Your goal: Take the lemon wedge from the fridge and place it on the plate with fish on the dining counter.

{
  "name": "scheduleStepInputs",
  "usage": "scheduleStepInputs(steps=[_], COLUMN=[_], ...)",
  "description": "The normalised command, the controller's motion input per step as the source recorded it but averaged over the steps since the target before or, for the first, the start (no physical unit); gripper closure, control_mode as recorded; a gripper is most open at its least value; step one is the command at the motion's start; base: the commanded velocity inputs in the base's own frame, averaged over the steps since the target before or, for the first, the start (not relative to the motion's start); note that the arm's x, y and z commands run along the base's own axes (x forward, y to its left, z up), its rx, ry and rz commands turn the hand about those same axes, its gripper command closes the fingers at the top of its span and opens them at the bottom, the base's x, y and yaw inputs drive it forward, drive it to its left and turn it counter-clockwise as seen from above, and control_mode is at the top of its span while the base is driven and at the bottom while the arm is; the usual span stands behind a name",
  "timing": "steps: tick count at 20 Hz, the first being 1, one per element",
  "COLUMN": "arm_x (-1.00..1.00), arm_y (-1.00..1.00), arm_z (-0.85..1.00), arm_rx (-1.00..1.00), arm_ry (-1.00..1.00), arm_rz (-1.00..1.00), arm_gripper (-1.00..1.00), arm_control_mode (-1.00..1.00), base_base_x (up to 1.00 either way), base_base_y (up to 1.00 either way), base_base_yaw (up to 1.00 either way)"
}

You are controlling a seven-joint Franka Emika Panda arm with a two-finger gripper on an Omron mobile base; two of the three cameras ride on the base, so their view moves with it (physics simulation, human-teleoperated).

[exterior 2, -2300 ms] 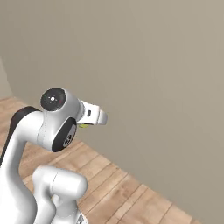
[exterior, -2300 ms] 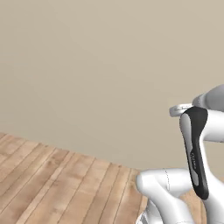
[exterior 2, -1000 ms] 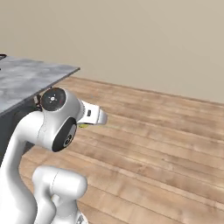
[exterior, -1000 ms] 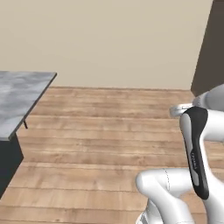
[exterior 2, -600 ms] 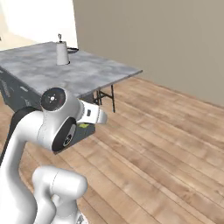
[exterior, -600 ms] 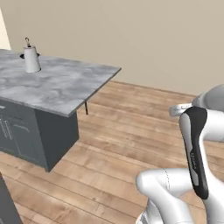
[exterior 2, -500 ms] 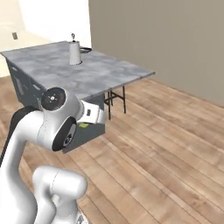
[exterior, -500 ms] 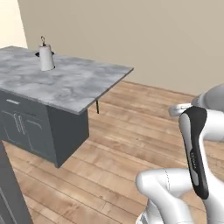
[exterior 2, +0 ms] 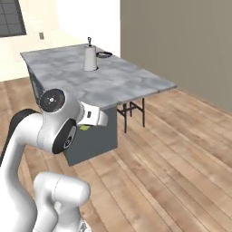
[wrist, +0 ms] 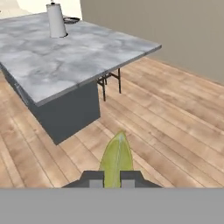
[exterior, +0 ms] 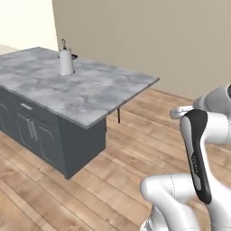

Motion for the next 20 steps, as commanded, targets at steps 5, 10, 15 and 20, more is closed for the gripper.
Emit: scheduleStepInputs(steps=[5, 10, 15, 20], arm_x=[0.0, 0.0, 0.0, 0.0], arm_y=[0.0, 0.0, 0.0, 0.0], arm_z=[0.0, 0.0, 0.0, 0.0], arm_rx=[0.0, 0.0, 0.0, 0.0], arm_ry=[0.0, 0.0, 0.0, 0.0], arm_rz=[0.0, 0.0, 0.0, 0.0], arm_gripper=[1.0, 1.0, 1.0, 1.0], arm_control_mode=[1.0, 1.0, 1.0, 1.0], base_base_x=[0.92, 0.66, 0.37, 0.01], base_base_y=[-0.91, -1.0, -1.0, -1.0], base_base_yaw=[0.33, 0.32, 0.24, 0.13])
